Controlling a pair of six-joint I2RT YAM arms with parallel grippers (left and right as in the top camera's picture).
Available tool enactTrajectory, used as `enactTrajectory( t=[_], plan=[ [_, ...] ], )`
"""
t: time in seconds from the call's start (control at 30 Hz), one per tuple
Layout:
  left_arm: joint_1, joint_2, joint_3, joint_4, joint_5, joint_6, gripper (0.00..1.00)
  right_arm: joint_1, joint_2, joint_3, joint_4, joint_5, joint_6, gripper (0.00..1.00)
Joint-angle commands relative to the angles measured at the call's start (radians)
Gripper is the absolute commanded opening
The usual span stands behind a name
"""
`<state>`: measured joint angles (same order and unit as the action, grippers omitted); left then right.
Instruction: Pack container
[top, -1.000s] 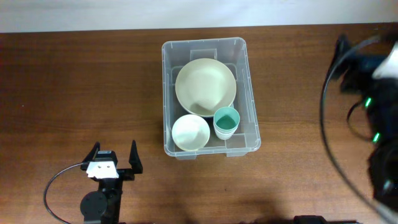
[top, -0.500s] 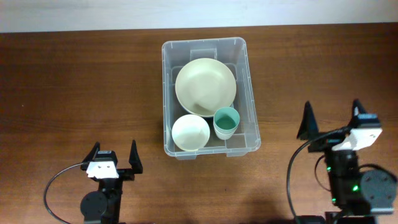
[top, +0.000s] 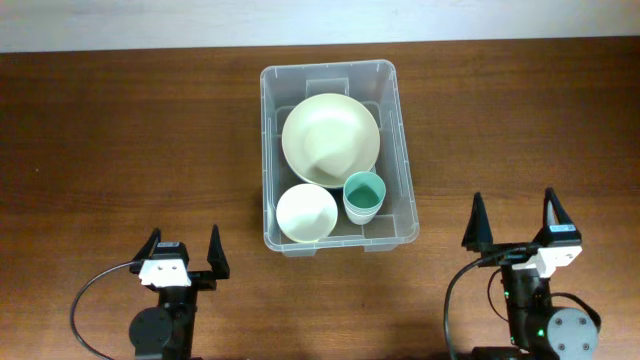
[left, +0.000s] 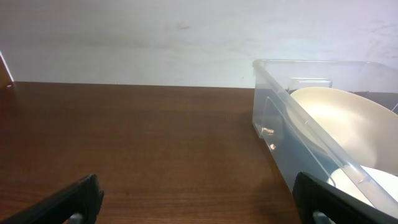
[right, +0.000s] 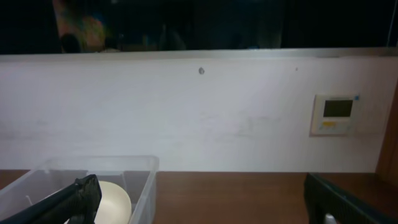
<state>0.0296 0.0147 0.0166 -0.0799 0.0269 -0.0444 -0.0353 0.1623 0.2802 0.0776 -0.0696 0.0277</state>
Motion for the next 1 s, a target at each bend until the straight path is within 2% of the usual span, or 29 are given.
enactTrajectory(
  t=[0.0, 0.2, 0.47, 0.7, 0.97],
  plan=[
    [0.007, -0.008, -0.008, 0.0, 0.011, 0.019, 1.0, 0.009, -0.052, -0.029, 0.009, -0.01, 0.015, 0.99],
    [0.007, -0.008, -0.008, 0.0, 0.011, 0.019, 1.0, 0.009, -0.16, -0.09, 0.014, -0.01, 0.015, 0.99],
    [0.007, -0.008, -0.008, 0.0, 0.011, 0.019, 1.0, 0.009, -0.159, -0.144, 0.045, -0.009, 0.014, 0.99],
    [0.007, -0.008, -0.008, 0.0, 0.011, 0.019, 1.0, 0.009, -0.159, -0.275, 0.201, -0.009, 0.014, 0.99],
    [0.007, -0.008, -0.008, 0.0, 0.011, 0.019, 1.0, 0.009, -0.159, -0.275, 0.073, -0.006, 0.014, 0.99]
  ],
)
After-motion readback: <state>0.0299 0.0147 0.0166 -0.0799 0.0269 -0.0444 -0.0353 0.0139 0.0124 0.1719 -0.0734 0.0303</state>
